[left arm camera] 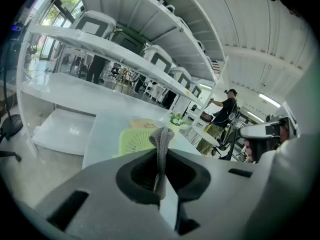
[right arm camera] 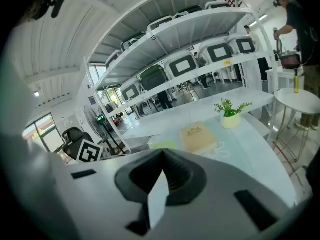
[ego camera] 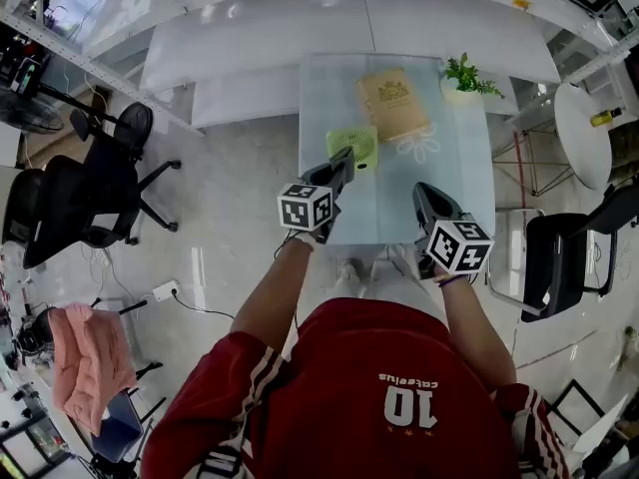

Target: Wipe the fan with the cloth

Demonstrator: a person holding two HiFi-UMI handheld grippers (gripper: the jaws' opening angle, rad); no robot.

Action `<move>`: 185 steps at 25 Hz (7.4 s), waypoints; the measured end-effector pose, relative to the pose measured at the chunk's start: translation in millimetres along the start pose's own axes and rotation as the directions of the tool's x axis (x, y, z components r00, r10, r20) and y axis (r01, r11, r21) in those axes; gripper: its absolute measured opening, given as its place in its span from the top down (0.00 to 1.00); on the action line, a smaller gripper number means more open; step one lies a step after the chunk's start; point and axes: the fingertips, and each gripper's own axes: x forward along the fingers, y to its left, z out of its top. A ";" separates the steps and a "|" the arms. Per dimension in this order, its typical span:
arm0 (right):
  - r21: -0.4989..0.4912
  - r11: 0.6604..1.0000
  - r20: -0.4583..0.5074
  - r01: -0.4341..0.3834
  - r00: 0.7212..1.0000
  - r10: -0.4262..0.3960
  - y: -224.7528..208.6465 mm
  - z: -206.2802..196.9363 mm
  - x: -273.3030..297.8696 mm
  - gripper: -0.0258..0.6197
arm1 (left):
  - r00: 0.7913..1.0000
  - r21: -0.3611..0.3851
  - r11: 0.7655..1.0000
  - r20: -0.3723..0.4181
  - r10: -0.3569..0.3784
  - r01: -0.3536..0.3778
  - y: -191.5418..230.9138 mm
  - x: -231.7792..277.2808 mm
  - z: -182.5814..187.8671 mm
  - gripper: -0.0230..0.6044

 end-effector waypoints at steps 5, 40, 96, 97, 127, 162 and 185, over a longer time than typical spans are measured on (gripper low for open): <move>-0.015 1.000 -0.030 0.001 1.000 -0.002 -20.0 -2.1 -3.4 0.95 | 0.999 0.011 1.000 -0.037 -0.016 0.016 -10.1 32.9 -8.0 0.92; -0.027 0.999 -0.164 0.026 0.986 -0.030 -75.7 -32.5 15.8 0.95 | 0.999 -0.033 0.999 -0.047 0.014 -0.015 6.9 112.3 -24.6 0.92; -0.080 0.997 -0.127 -0.003 0.992 -0.007 9.0 -60.4 3.9 0.95 | 0.989 -0.071 0.986 -0.007 0.149 -0.149 65.8 -10.5 -43.5 0.92; -0.074 0.997 -0.125 -0.004 0.992 -0.005 8.6 -60.9 5.3 0.95 | 0.989 -0.073 0.987 -0.007 0.146 -0.146 62.0 -10.4 -43.9 0.92; 0.041 0.997 -0.108 0.061 0.993 -0.057 -79.2 -43.6 0.2 0.95 | 0.998 -0.072 0.997 -0.064 0.005 -0.010 -28.3 104.7 -53.2 0.92; -0.035 0.998 -0.155 0.051 0.986 -0.056 -81.0 -41.1 10.4 0.95 | 0.998 -0.017 0.998 -0.043 0.052 -0.053 27.8 106.2 -69.9 0.92; -0.037 0.999 -0.144 0.037 0.989 -0.042 -45.0 -41.0 2.6 0.95 | 0.989 0.037 0.991 -0.072 0.131 -0.129 70.0 56.7 -73.4 0.92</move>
